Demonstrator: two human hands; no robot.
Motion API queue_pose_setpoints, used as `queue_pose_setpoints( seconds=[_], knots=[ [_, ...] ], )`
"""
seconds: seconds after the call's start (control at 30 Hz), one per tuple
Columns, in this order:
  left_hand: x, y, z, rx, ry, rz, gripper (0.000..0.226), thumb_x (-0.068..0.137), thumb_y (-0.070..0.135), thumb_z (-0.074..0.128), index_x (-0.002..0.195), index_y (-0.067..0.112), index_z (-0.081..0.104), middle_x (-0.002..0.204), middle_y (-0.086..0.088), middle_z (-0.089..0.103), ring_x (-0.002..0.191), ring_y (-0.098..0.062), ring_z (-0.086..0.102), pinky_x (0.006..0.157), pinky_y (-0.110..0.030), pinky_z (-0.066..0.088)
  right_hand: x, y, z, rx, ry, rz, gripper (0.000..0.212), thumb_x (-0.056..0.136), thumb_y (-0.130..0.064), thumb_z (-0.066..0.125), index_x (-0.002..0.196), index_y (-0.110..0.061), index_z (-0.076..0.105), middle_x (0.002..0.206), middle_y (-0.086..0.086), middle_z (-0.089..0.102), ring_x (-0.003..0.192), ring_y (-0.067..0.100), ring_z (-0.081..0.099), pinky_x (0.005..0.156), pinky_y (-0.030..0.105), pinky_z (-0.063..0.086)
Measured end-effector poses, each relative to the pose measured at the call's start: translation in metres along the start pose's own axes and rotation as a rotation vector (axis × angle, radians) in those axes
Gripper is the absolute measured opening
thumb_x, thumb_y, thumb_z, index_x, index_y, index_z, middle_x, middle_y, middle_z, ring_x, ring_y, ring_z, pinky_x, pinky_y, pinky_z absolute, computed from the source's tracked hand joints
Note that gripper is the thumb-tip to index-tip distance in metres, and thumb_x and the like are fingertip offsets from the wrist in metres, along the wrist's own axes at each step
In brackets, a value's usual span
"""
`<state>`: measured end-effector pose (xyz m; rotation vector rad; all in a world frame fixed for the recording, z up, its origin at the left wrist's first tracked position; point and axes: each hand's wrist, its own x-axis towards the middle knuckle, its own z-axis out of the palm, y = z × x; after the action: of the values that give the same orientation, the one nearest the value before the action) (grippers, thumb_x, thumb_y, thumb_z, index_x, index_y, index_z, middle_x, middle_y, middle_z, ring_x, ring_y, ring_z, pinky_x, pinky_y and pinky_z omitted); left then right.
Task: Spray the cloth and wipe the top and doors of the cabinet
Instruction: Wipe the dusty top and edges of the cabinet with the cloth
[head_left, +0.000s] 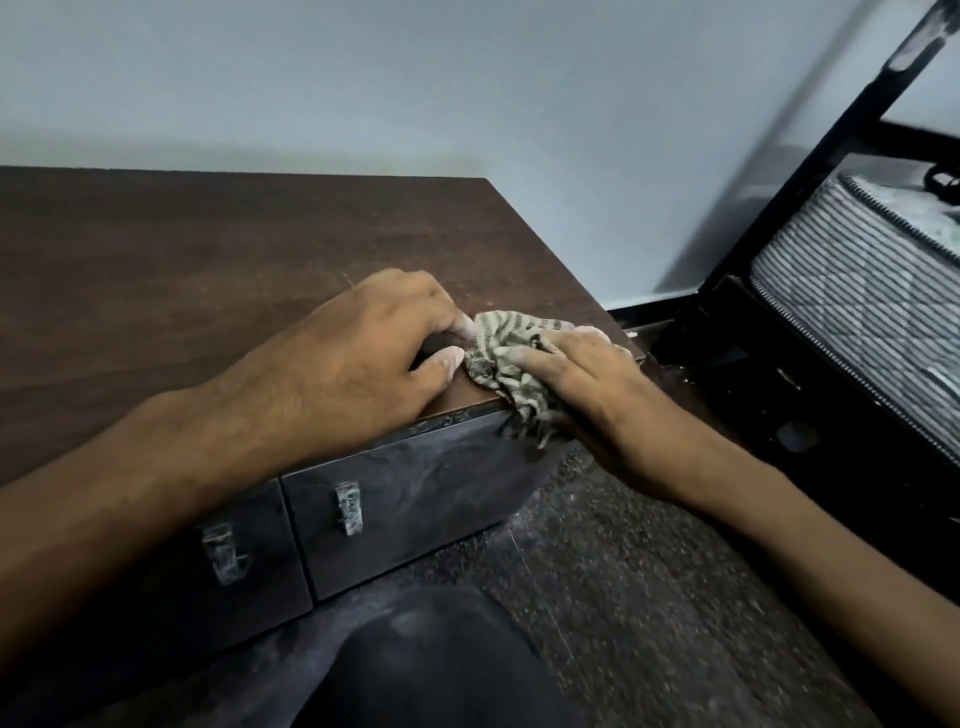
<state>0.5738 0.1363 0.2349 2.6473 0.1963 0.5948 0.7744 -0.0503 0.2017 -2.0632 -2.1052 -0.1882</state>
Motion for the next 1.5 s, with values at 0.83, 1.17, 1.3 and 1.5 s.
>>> queue_pose_setpoints(
  seconds=[0.83, 1.17, 1.3, 1.5],
  knots=[
    [-0.050, -0.018, -0.037, 0.076, 0.080, -0.101, 0.026, 0.089, 0.035, 0.055, 0.112, 0.029, 0.068, 0.095, 0.019, 0.061, 0.092, 0.008, 0.053, 0.077, -0.006, 0.036, -0.015, 0.021, -0.021, 0.004, 0.019, 0.195, 0.050, 0.099, -0.049, 0.040, 0.141, -0.022, 0.040, 0.136, 0.010, 0.048, 0.121, 0.021, 0.044, 0.106, 0.029, 0.032],
    [-0.139, -0.022, -0.086, 0.178, 0.058, -0.247, 0.025, 0.095, 0.019, 0.059, 0.118, 0.013, 0.066, 0.113, 0.004, 0.064, 0.106, -0.010, 0.056, 0.096, -0.020, 0.040, 0.084, -0.118, 0.016, -0.072, 0.054, -0.341, 0.067, 0.084, -0.004, 0.069, 0.143, -0.018, 0.040, 0.135, 0.008, 0.046, 0.121, 0.026, 0.046, 0.103, 0.029, 0.025],
    [-0.185, -0.026, -0.109, 0.212, 0.138, -0.375, 0.024, 0.095, 0.016, 0.059, 0.117, 0.012, 0.067, 0.112, 0.002, 0.065, 0.106, -0.014, 0.057, 0.095, -0.027, 0.044, 0.122, -0.180, 0.026, -0.055, 0.029, -0.458, 0.060, 0.082, -0.017, 0.041, 0.142, -0.014, 0.043, 0.132, 0.013, 0.051, 0.118, 0.027, 0.043, 0.096, 0.033, 0.028],
    [-0.234, -0.032, -0.130, 0.258, 0.307, -0.511, 0.024, 0.096, 0.006, 0.054, 0.115, 0.005, 0.068, 0.110, -0.005, 0.066, 0.107, -0.020, 0.060, 0.097, -0.037, 0.046, 0.176, -0.284, 0.032, -0.006, -0.019, -0.550, 0.050, 0.098, -0.024, 0.026, 0.145, -0.014, 0.036, 0.141, 0.012, 0.044, 0.130, 0.030, 0.042, 0.112, 0.043, 0.033]
  ],
)
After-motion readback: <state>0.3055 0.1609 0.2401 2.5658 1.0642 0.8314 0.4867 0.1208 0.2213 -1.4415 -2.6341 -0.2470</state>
